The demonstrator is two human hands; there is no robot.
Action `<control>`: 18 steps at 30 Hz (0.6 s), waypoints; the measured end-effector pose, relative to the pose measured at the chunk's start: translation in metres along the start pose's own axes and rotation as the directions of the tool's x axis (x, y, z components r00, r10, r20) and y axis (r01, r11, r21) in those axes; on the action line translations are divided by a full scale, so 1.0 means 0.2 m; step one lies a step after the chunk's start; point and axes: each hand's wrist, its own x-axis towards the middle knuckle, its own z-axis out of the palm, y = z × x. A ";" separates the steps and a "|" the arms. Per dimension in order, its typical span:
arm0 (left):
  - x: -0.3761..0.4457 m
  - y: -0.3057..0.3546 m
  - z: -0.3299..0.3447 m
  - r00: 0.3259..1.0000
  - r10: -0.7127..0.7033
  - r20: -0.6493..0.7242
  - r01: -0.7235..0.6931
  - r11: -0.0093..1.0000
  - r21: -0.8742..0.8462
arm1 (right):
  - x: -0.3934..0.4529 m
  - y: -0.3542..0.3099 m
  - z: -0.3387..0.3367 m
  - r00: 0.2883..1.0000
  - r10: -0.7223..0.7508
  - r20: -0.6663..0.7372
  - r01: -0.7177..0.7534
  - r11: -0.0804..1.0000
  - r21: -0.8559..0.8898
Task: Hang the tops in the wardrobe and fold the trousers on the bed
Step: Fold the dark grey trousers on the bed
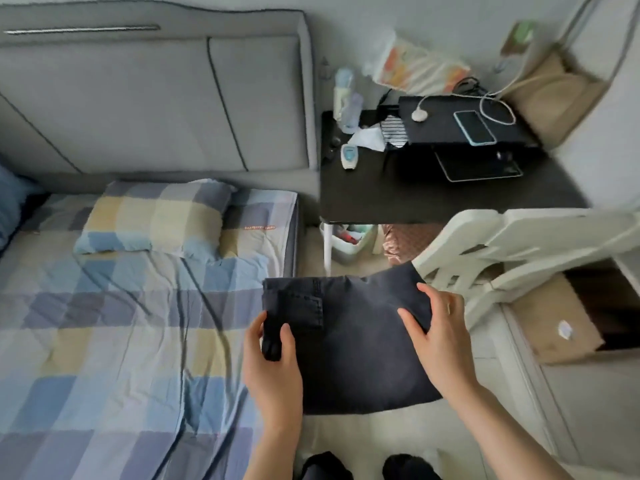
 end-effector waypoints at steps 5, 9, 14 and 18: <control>-0.29 0.15 0.36 0.988 0.018 0.156 -0.020 1.000 0.011 | -0.03 0.36 -0.38 0.986 0.125 -0.106 -0.128 0.992 -0.021; -0.62 0.27 0.66 0.965 0.050 0.259 -0.052 0.999 -0.001 | -0.07 0.69 -0.72 0.965 0.181 -0.189 -0.193 0.980 -0.045; -1.01 0.40 0.96 0.905 0.085 0.416 -0.077 0.996 -0.035 | -0.14 1.04 -1.10 0.913 0.302 -0.274 -0.325 0.945 -0.039; -1.20 0.50 1.18 0.819 0.133 0.558 -0.134 0.990 -0.038 | -0.22 1.24 -1.30 0.847 0.384 -0.368 -0.410 0.912 0.008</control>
